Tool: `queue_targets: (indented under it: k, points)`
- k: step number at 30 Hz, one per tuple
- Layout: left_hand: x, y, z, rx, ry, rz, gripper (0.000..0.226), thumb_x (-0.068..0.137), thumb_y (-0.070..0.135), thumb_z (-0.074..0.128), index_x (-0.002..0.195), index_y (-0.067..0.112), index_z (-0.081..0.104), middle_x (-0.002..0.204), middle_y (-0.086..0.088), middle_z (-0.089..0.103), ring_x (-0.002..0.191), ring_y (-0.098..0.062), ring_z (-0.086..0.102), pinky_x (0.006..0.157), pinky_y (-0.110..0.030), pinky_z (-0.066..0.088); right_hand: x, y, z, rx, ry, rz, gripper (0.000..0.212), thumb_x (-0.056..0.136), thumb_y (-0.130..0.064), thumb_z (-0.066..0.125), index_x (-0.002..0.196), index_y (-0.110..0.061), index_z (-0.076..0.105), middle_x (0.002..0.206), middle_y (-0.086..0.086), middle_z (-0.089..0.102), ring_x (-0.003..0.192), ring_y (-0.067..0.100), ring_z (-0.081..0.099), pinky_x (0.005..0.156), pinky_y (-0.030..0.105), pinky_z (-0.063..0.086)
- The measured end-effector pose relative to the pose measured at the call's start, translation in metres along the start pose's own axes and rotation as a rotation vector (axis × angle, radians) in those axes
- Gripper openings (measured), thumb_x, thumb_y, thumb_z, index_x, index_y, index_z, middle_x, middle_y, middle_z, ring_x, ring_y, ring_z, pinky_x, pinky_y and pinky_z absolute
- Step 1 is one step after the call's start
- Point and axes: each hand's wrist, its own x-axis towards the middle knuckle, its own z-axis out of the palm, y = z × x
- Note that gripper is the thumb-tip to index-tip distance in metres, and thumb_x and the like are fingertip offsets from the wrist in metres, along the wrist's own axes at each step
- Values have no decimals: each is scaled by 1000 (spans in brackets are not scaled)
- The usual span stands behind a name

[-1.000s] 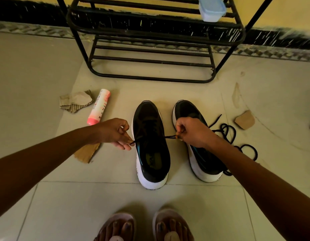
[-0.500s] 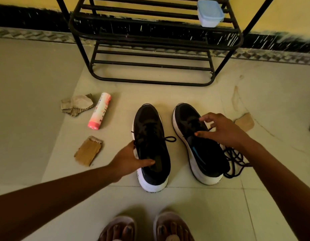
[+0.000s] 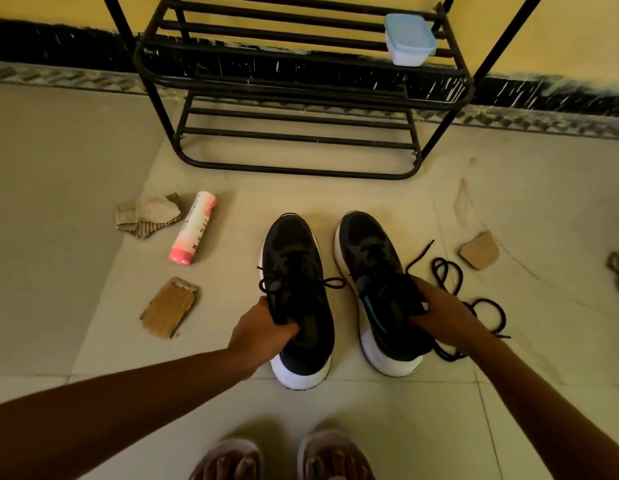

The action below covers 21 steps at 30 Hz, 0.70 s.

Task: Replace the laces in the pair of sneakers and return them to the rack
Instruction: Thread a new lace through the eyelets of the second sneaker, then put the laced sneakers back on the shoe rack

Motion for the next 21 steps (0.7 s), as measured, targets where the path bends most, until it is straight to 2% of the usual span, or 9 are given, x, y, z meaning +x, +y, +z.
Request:
queue_targets:
  k: [3, 7, 9, 12, 15, 17, 21]
  points:
    - [-1, 6, 2, -5, -14, 4, 66, 62, 39, 58, 124, 17, 51, 110, 1, 62, 99, -18, 57, 79, -27, 47, -2, -16, 15, 38, 9, -39, 66, 84, -15, 60, 144, -22, 34, 130, 11, 57, 116, 29, 55, 93, 38, 48]
    - [-3, 11, 2, -3, 17, -11, 73, 58, 42, 53, 126, 17, 48, 114, 0, 62, 99, -18, 56, 79, -28, 46, -2, -28, 28, 41, 5, -28, 65, 85, -15, 59, 143, -16, 30, 119, 14, 60, 104, 30, 60, 84, 37, 52]
    - [-3, 12, 1, 7, 30, -11, 69, 62, 40, 56, 127, 18, 48, 114, 0, 62, 98, -19, 56, 79, -28, 46, -3, -28, 29, 131, -15, 35, 63, 84, -15, 62, 140, -13, 34, 119, 13, 58, 98, 28, 61, 77, 37, 56]
    - [-3, 11, 1, 48, 59, 1, 49, 81, 26, 62, 127, 18, 48, 113, -1, 62, 98, -20, 57, 80, -29, 48, -5, -24, 26, 257, -150, 182, 64, 84, -21, 66, 140, -13, 36, 121, 11, 58, 96, 25, 63, 67, 35, 59]
    - [-3, 8, 1, 87, 99, 16, 43, 84, 20, 59, 126, 19, 50, 113, -2, 64, 100, -23, 59, 82, -32, 51, -5, -21, 22, 271, -236, 232, 64, 87, -22, 64, 142, -14, 33, 108, 13, 65, 82, 23, 69, 61, 32, 59]
    - [-3, 8, 1, 109, 117, 33, 42, 85, 18, 57, 126, 20, 50, 112, -1, 64, 99, -22, 59, 78, -29, 49, -5, -22, 23, 249, -219, 203, 54, 87, -21, 62, 136, -12, 41, 98, 13, 68, 72, 22, 70, 59, 30, 59]
    - [-3, 10, -4, 107, 152, 49, 38, 86, 15, 54, 124, 18, 53, 107, -1, 63, 94, -20, 59, 71, -24, 46, -5, -27, 30, 210, -144, 158, 27, 87, -20, 57, 112, -8, 56, 79, 9, 68, 63, 24, 69, 59, 28, 58]
